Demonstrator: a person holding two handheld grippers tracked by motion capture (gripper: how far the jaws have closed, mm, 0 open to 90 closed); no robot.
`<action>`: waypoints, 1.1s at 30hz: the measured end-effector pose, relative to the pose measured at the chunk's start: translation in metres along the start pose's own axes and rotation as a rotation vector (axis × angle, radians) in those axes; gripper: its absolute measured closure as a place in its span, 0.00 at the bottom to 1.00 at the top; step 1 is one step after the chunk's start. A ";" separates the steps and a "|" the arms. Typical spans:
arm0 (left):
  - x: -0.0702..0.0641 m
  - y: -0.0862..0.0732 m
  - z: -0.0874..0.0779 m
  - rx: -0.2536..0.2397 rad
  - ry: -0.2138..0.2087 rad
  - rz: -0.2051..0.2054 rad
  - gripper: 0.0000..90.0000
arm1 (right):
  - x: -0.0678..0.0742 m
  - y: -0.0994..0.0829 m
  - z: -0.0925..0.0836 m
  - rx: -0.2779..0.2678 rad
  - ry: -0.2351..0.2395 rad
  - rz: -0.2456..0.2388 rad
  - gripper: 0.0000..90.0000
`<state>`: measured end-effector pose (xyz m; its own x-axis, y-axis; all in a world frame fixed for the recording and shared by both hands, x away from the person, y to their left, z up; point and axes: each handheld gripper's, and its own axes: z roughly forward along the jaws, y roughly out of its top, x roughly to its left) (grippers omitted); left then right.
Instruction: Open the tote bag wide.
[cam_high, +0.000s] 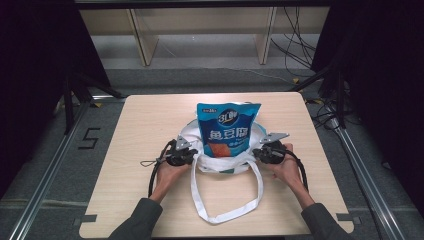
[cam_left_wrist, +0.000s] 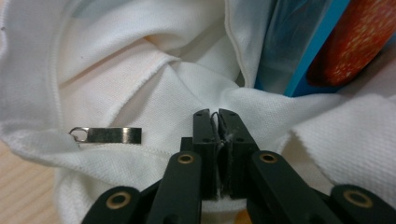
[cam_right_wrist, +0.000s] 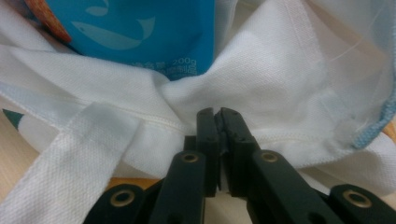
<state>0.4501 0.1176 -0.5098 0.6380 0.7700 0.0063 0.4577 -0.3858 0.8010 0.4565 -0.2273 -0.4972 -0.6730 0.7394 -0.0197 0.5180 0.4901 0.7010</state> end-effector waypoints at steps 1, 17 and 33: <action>0.000 0.001 -0.002 -0.012 0.011 -0.008 0.90 | 0.000 0.000 -0.003 0.002 0.005 0.007 0.94; -0.005 0.014 -0.054 -0.082 -0.066 -0.045 0.75 | -0.001 0.002 -0.044 -0.128 0.009 0.035 0.87; -0.034 0.007 -0.095 -0.128 -0.122 -0.077 0.46 | 0.020 0.000 -0.073 -0.172 -0.005 0.061 0.51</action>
<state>0.3727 0.1365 -0.4473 0.6782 0.7243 -0.1243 0.4305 -0.2544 0.8660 0.4048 -0.2464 -0.4450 -0.6406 0.7675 0.0233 0.4591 0.3585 0.8128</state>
